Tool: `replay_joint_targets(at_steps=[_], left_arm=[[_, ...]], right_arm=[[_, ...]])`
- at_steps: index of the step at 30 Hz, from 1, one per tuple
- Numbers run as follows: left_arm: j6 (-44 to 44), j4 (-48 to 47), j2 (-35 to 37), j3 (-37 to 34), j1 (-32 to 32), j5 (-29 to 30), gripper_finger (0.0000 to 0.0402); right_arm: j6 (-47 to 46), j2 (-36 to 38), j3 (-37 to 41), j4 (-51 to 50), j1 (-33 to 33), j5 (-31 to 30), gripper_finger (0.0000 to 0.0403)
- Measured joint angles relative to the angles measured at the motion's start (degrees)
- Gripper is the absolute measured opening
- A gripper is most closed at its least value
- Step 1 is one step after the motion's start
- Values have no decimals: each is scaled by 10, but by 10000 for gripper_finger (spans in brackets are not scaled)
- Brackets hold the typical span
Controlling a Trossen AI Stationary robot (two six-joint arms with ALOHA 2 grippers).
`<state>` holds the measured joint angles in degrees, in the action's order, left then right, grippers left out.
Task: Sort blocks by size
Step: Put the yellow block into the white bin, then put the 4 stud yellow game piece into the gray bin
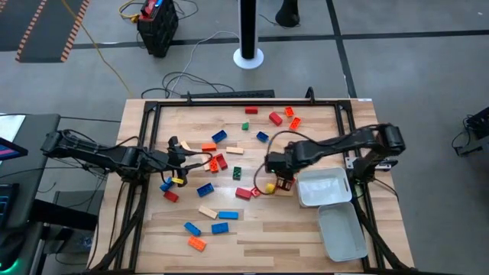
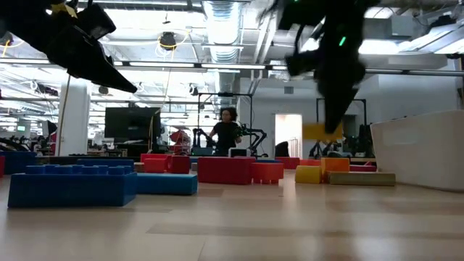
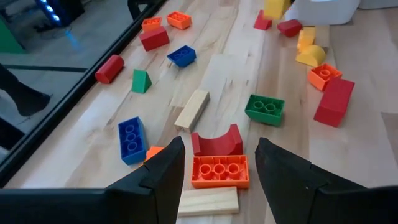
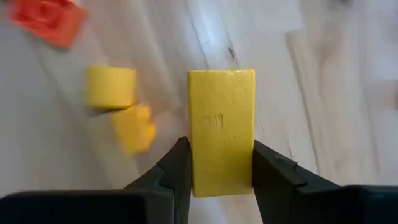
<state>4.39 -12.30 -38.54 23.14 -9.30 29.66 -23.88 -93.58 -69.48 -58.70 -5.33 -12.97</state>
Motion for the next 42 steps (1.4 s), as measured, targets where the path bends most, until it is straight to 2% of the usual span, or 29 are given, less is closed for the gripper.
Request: replay_joint_targets(at_steps=[6, 9, 14, 19, 24, 30, 34, 42], left_arm=[[-3, 2, 0, 0, 0, 9, 188], [-3, 2, 0, 0, 0, 9, 188], [-2, 2, 0, 0, 0, 10, 188], [2, 11, 0, 0, 0, 10, 188], [3, 19, 0, 0, 0, 10, 188], [4, 18, -1, 0, 0, 10, 188], [11, 9, -1, 0, 0, 10, 188], [19, -5, -1, 0, 0, 9, 188]], right_arm=[[-164, 99, -2, -103, -75, -53, 154], [-235, 130, 7, -118, -120, -53, 155], [-315, 137, 49, -126, -166, -44, 206], [-361, 137, 82, -137, -165, -18, 250], [-334, 137, 54, -127, -139, -10, 258], [-223, 118, 43, 31, -96, -19, 259], [-145, 46, 32, 81, -68, 4, 260], [-33, -106, -66, 19, -43, 39, 260]])
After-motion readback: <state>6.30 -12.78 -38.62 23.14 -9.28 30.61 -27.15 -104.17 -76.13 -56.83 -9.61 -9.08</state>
